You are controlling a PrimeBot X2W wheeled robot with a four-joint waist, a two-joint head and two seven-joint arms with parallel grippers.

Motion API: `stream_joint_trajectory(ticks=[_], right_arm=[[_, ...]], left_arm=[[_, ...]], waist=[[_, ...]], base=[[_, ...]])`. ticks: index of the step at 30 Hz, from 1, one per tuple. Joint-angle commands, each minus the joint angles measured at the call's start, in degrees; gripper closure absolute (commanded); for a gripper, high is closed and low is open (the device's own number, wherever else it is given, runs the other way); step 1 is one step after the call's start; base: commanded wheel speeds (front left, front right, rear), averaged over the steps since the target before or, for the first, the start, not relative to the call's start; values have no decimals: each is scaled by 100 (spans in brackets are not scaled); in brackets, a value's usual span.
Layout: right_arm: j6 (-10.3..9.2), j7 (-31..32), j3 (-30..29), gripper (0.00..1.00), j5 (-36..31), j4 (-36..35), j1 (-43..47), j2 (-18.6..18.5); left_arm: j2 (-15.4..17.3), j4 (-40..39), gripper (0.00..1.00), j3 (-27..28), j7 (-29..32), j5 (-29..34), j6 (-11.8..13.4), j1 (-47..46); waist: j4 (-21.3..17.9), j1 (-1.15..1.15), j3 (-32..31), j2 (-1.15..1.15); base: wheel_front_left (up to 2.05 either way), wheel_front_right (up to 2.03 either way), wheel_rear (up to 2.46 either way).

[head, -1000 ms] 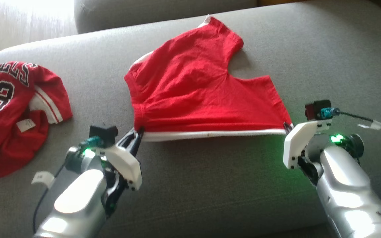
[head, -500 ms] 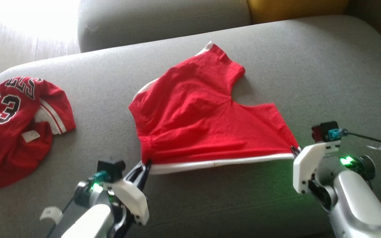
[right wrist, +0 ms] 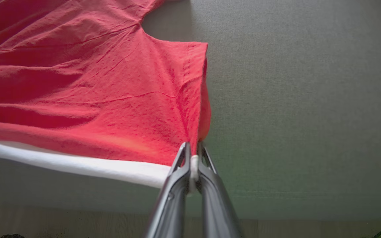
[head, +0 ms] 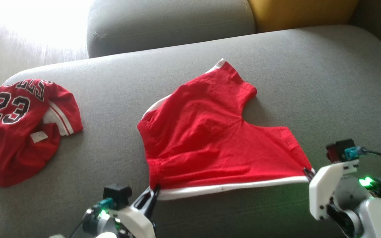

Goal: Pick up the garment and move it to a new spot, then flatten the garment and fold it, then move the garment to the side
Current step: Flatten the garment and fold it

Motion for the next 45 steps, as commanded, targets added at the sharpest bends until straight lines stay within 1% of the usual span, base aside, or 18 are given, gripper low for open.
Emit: stream_joint_trajectory(ticks=[1, 3, 6, 10, 17, 20, 26, 31, 35, 38, 45], right_arm=[[-2, 104, 37, 100, 50, -376, -25, -133], [-2, 243, -13, 100, 87, -624, 121, -127], [-2, 295, -109, 100, 93, -903, 168, -87], [-2, 290, -118, 100, 79, -1060, 41, -51], [-2, 237, -127, 100, 52, -1030, -718, -61], [-2, 190, -129, 100, 58, -922, -1209, -87], [-2, 125, -84, 100, 112, -411, -2181, -141], [-2, -53, 69, 100, 47, 169, -2957, -282], [-2, -227, 257, 100, 83, 663, -3525, -337], [-2, -388, 347, 100, 47, 1041, -3945, -370], [-2, -721, 653, 100, -19, 1887, -4877, -408]], left_arm=[[128, -215, 100, 156, -38, -66, 37, -84], [145, -342, 100, 154, -20, -113, 65, 30], [193, -586, 100, 193, -8, -160, 123, 108], [216, -896, 100, 320, 31, -296, 173, 99], [234, -1596, 100, 642, 581, -832, 197, -177], [301, -1818, 100, 733, 835, -911, 224, -454], [303, -2026, 100, 973, 1144, -1112, 304, -955], [220, -1994, 100, 1135, 1311, -1307, 294, -1327], [122, -1859, 100, 1199, 1427, -1416, 239, -1648], [45, -1722, 100, 1205, 1436, -1377, 230, -1923], [-243, -1274, 100, 1127, 1504, -1332, 119, -2549]], waist=[[2, 1, -7, 0], [-6, 1, -4, 0], [-12, 1, 27, 0], [-1, 1, 94, 0], [116, 1, 372, 0], [191, 1, 584, 0], [358, 1, 1018, 0], [493, 1, 1387, 0], [589, 1, 1708, 0], [663, 1, 1958, 0], [881, 1, 2466, 0]], base=[[0, 0, 0], [0, 0, 0], [0, 0, 0], [0, 0, 0], [0, 0, 0], [0, 0, 0], [0, 0, 0], [0, 0, 0], [0, 0, 0], [0, 0, 0], [0, 0, 0]])
